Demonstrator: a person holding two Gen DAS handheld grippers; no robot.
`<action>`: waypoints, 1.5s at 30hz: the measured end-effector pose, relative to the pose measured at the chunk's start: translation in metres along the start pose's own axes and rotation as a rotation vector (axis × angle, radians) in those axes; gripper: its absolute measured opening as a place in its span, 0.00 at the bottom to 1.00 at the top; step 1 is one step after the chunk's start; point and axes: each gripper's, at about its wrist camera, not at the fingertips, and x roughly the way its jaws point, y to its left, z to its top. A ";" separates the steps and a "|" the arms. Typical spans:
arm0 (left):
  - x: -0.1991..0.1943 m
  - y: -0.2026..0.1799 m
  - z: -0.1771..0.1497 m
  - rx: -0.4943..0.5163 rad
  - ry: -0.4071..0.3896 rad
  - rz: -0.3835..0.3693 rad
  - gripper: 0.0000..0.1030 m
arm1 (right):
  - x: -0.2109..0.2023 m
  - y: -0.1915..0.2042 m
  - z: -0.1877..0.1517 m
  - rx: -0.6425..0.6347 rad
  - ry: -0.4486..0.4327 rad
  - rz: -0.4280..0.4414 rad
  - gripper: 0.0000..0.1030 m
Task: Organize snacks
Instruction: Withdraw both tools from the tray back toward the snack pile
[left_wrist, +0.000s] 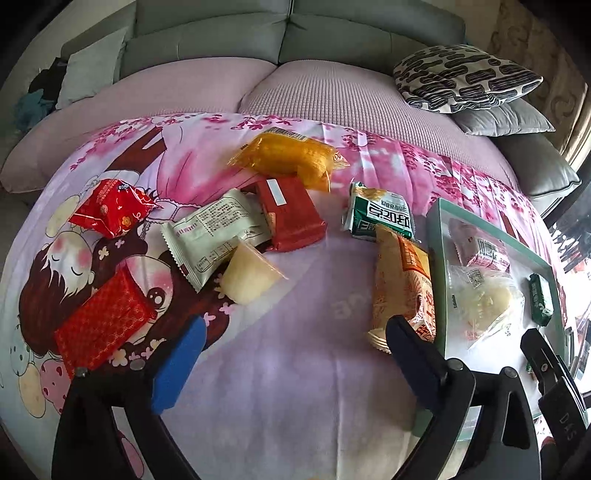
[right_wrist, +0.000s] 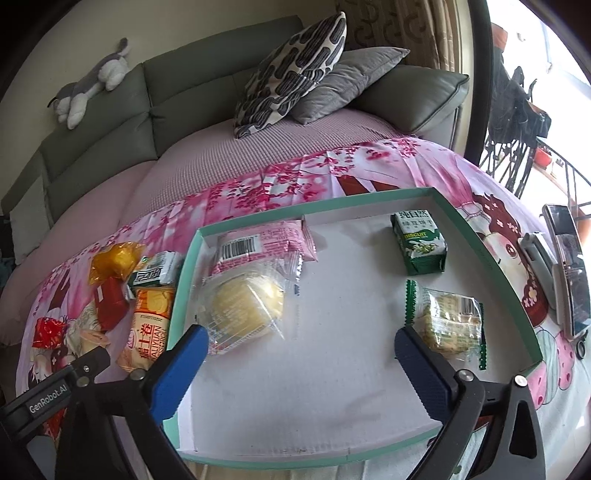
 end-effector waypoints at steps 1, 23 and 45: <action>0.000 0.000 0.000 0.001 0.001 -0.002 0.98 | 0.001 0.001 -0.001 -0.003 0.004 0.001 1.00; -0.008 0.040 -0.004 -0.035 0.051 0.043 0.98 | -0.007 0.062 -0.024 -0.165 0.037 0.061 1.00; -0.020 0.133 0.002 -0.161 0.015 0.131 0.98 | -0.005 0.122 -0.047 -0.306 0.075 0.093 1.00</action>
